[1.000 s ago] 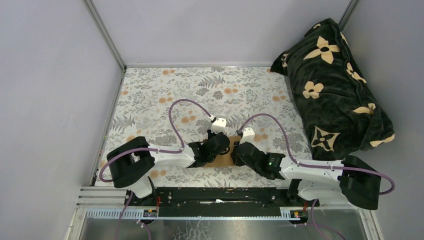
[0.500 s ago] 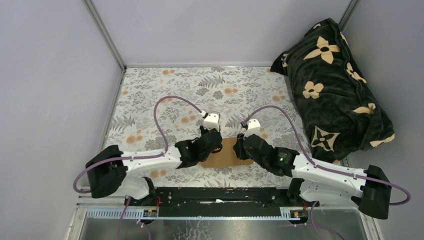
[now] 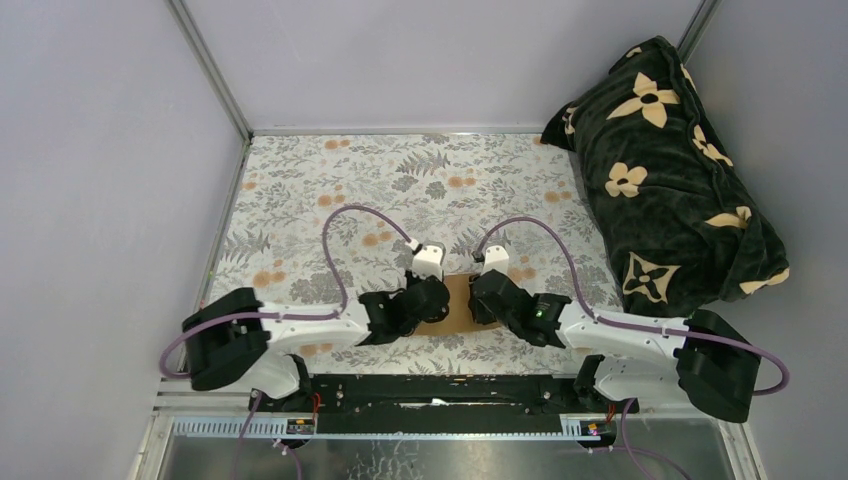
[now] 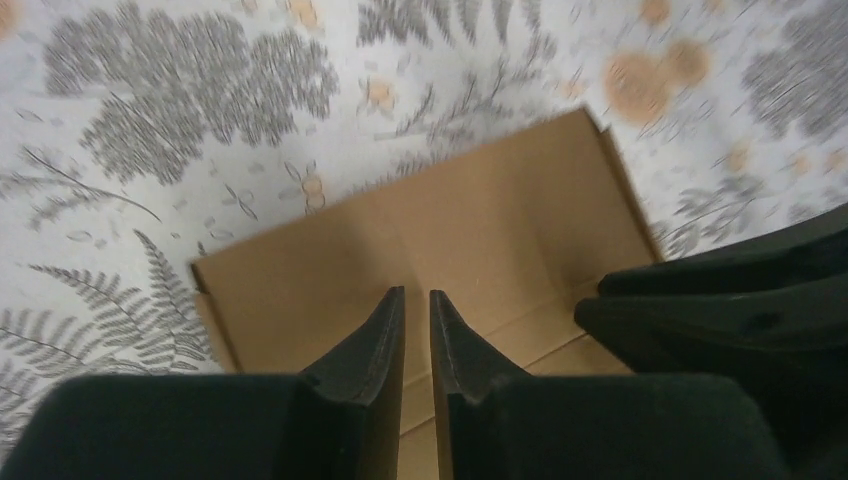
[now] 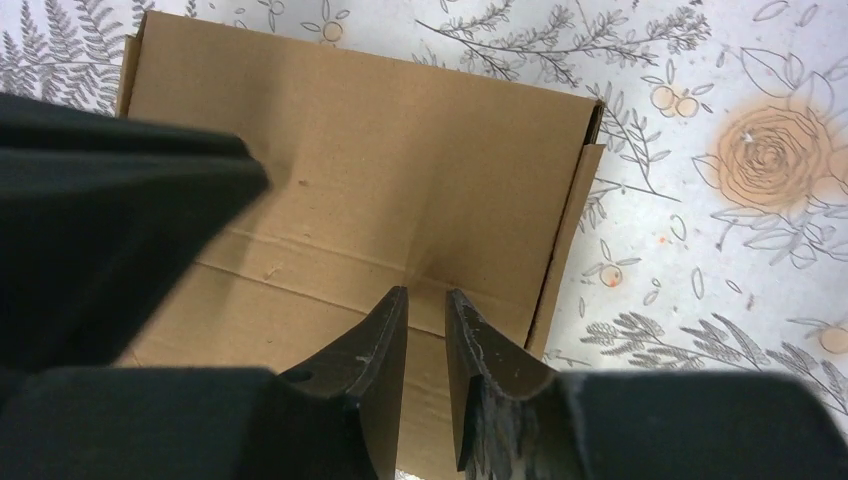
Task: Fold the paper box
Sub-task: Close the paper box at the center of the board.
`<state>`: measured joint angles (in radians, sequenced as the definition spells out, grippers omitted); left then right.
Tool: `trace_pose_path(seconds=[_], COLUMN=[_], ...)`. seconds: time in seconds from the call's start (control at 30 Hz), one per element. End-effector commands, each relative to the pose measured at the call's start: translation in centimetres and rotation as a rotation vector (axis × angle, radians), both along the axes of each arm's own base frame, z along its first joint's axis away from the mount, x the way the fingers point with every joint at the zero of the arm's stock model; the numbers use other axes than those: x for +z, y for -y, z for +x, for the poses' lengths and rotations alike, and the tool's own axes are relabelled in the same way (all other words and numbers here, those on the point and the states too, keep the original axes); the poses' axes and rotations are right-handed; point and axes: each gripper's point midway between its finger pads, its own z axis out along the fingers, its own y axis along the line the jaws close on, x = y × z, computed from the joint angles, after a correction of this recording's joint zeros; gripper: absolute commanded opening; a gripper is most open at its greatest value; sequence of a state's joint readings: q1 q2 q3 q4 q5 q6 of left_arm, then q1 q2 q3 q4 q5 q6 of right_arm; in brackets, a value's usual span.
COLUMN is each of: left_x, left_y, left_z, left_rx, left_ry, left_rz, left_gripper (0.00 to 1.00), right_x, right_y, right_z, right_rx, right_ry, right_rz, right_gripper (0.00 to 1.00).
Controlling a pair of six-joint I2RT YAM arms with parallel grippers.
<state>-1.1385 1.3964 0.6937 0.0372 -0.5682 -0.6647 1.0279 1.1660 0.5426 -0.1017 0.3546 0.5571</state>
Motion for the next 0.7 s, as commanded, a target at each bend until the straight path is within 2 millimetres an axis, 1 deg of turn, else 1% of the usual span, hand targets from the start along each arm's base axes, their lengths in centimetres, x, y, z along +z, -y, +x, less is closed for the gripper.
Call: trace_pose_path(seconds=[0.0,0.07,0.13,0.23,0.3,0.33,0.37,0.43,0.5,0.57,0.63,0.67], left_x=[-3.9,-4.7,-4.0,-1.1,1.6,2.3,3.7,5.5,6.9,7.4,6.9,6.2], left_y=[0.8,0.8,0.7,0.5,0.2,0.0,-0.1,-0.5,-1.3,-2.5,-4.0,-4.8], left_z=[-1.2,-1.4,-1.2,-0.5,-0.1,0.1,0.1,0.1,-0.2,-0.7,-1.2,-1.5], left_rx=[0.001,0.007,0.009,0.015,0.024,0.026,0.027,0.029,0.039,0.063,0.098,0.117], left_ry=[-0.094,-0.105,-0.091,-0.036,0.008,0.021,0.039,0.059,0.068,0.059,0.035,0.019], left_rz=[0.010,0.027,0.028,0.023,0.010,0.015,-0.004,-0.027,-0.055,-0.078,-0.080,-0.075], left_gripper=[0.20,0.20,0.20,0.20,0.21,0.21,0.22,0.24,0.25,0.26,0.26,0.26], right_x=[-1.6,-1.6,-0.5,2.0,3.8,4.6,5.4,6.4,6.5,5.7,4.7,4.1], right_y=[-0.4,-0.4,-0.3,-0.3,-0.3,-0.3,-0.2,0.2,1.0,2.2,3.3,3.7], right_z=[-0.5,-0.5,-0.2,0.5,0.8,1.0,1.1,1.3,1.4,1.5,1.5,1.5], right_rx=[0.012,0.010,0.003,0.002,0.006,0.004,0.001,-0.009,-0.033,-0.065,-0.097,-0.111], right_ry=[-0.055,-0.054,-0.028,0.023,0.054,0.071,0.086,0.106,0.110,0.103,0.082,0.071], right_rz=[0.001,0.003,0.019,0.030,0.036,0.042,0.049,0.051,0.036,0.021,0.031,0.046], right_gripper=[0.28,0.28,0.28,0.29,0.29,0.29,0.30,0.30,0.31,0.31,0.32,0.34])
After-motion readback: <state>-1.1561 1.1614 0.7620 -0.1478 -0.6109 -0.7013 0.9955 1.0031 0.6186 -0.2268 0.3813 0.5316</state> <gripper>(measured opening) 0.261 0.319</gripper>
